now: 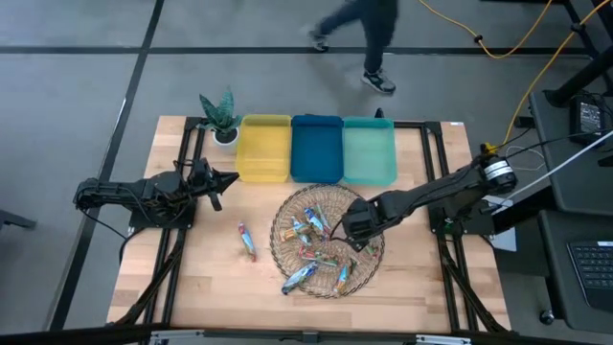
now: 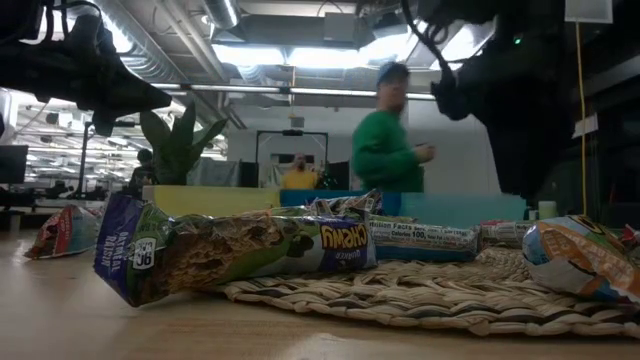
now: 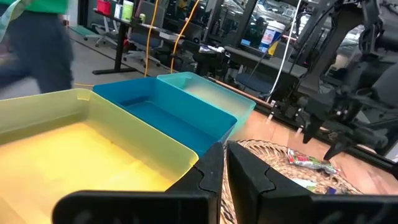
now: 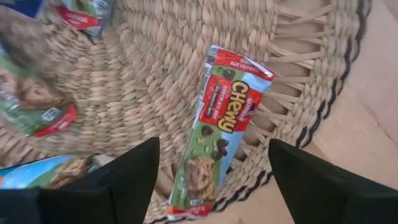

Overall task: Pick and place Granola Bars by type
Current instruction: Put the red granola bar into the green bin

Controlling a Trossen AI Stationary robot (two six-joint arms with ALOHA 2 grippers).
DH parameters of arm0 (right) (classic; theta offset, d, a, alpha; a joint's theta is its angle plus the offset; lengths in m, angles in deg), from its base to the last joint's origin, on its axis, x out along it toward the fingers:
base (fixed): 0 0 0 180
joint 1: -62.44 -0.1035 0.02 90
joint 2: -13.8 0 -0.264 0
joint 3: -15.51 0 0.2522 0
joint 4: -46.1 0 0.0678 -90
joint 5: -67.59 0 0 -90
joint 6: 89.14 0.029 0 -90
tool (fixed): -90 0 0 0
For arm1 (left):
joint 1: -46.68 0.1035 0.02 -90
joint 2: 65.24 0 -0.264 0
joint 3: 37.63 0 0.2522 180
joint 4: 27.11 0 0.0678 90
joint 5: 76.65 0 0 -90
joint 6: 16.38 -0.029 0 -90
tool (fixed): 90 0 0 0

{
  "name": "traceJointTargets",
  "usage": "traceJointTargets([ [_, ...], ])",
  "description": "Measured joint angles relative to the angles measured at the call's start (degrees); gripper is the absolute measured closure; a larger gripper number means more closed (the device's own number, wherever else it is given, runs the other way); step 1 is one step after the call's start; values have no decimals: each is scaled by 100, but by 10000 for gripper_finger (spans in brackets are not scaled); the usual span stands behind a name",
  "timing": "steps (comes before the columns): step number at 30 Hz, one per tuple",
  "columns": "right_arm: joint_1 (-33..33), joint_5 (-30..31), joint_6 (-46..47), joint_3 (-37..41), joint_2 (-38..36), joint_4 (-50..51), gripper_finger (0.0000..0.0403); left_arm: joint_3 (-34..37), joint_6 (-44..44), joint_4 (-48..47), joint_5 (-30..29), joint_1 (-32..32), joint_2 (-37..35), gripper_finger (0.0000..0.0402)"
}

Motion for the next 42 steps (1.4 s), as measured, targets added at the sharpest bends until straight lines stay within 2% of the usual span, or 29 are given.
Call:
traceJointTargets([
  [12,0,36,-165,2,691,-220,102,0,0,-1,127,0,0,386],
  [15,2,50,-172,2,812,-231,114,0,0,-2,127,0,0,386],
  [19,2,51,-175,2,861,-257,151,0,1,-2,127,0,0,386],
  [32,3,52,-177,2,852,-271,325,0,2,-2,125,0,0,386],
  [36,4,-1,-206,0,746,-259,349,0,2,-4,122,0,0,386],
  [42,15,29,-305,-229,316,129,351,0,2,-32,122,0,0,386],
])
